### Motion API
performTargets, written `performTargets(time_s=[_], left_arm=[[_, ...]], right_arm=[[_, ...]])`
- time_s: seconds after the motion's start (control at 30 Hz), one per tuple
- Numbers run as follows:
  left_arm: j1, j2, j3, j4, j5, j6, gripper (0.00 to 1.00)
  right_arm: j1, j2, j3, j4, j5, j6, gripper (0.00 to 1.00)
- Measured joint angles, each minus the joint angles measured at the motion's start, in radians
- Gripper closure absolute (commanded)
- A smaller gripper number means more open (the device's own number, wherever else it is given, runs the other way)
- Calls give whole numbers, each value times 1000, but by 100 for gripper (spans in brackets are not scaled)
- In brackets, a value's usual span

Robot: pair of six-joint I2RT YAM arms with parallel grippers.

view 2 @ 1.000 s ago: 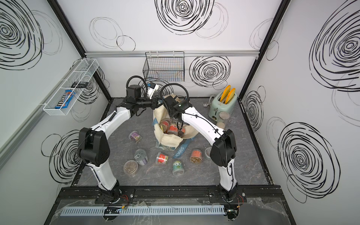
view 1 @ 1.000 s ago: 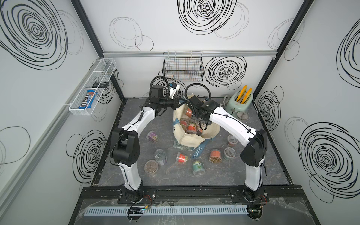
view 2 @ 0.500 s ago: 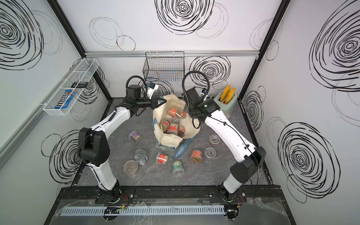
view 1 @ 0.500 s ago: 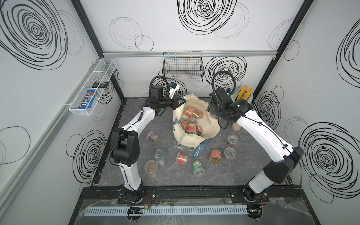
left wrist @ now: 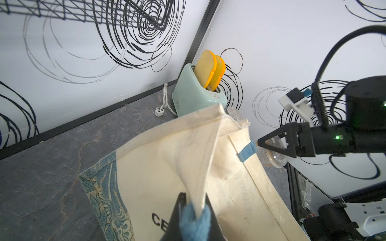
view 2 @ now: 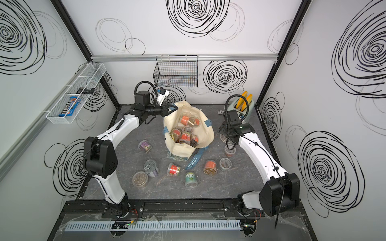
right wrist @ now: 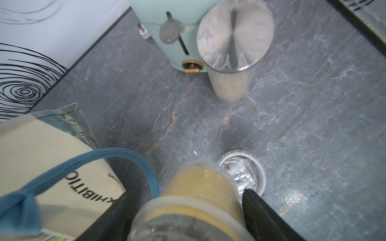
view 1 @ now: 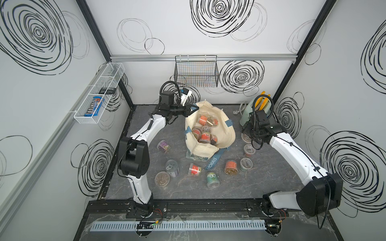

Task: Take out the seed jars from the canvas bag
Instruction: Place the seed jar at the center of the board.

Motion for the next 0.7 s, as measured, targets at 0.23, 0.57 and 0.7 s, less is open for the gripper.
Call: performTargets(time_s=[0.23,0.57,0.7], left_arm=[[4,0,-3,-1,3,8,100],[14,0,-3,-11,4,13,100],[18,0,-4,-14,5,16,100]], right_arm=[[-16,66,-58,107,-98,0,19],[-5,238,-32,158,-191,9,19],[3,248,-44,184,-201,15,19]])
